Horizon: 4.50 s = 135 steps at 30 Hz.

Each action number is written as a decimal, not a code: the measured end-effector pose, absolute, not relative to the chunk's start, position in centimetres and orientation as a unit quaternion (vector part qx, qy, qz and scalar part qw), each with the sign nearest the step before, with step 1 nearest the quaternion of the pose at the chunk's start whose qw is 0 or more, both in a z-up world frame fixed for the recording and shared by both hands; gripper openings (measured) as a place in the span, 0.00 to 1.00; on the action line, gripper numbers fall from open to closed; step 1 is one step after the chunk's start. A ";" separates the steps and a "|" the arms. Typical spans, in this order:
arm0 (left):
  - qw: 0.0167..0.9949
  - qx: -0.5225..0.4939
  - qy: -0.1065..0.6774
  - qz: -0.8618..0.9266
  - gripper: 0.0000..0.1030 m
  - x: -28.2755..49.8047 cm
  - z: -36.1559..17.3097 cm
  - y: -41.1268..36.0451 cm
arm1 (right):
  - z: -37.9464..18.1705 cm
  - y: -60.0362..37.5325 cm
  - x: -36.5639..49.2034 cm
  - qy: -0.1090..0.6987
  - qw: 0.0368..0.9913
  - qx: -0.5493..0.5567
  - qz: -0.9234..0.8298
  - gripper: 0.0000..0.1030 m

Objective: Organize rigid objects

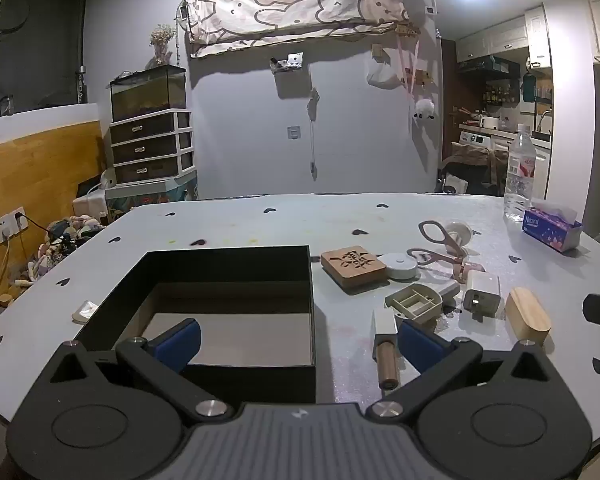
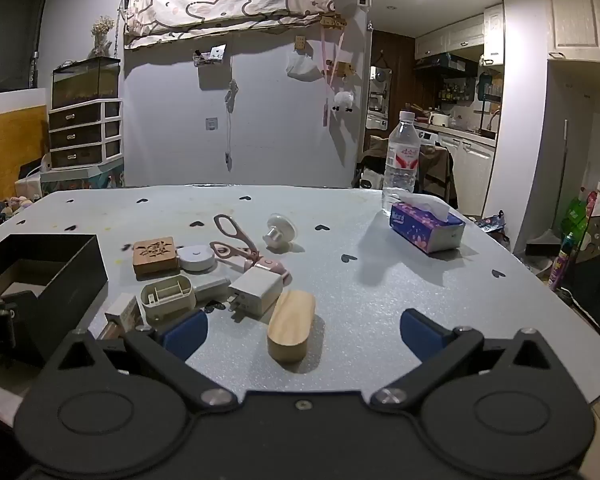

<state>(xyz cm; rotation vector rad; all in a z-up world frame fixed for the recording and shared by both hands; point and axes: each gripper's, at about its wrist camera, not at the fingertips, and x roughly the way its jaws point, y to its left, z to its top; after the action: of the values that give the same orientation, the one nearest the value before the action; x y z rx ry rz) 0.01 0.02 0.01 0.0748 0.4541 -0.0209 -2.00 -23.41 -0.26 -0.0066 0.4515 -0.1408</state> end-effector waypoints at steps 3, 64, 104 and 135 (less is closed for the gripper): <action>0.974 0.038 0.225 -0.010 1.00 0.0 0.0 0.0 | -0.3 -23.4 -2.0 0.223 0.972 -0.004 -0.070 1.00; 0.974 0.036 0.224 -0.010 1.00 0.0 0.0 0.0 | -0.5 -23.3 -2.0 0.223 0.972 -0.006 -0.073 1.00; 0.974 0.036 0.223 -0.014 1.00 0.0 0.5 -1.0 | -0.6 -23.4 -1.9 0.222 0.972 -0.007 -0.077 1.00; 0.970 0.027 0.213 0.116 1.00 5.1 1.3 13.0 | -3.5 -26.1 3.7 0.248 0.960 0.052 -0.122 1.00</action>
<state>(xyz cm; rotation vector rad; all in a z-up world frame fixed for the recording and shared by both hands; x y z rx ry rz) 5.11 12.97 1.34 0.0539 0.4301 0.2335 3.67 -26.14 -3.55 0.1050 0.5023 -0.2480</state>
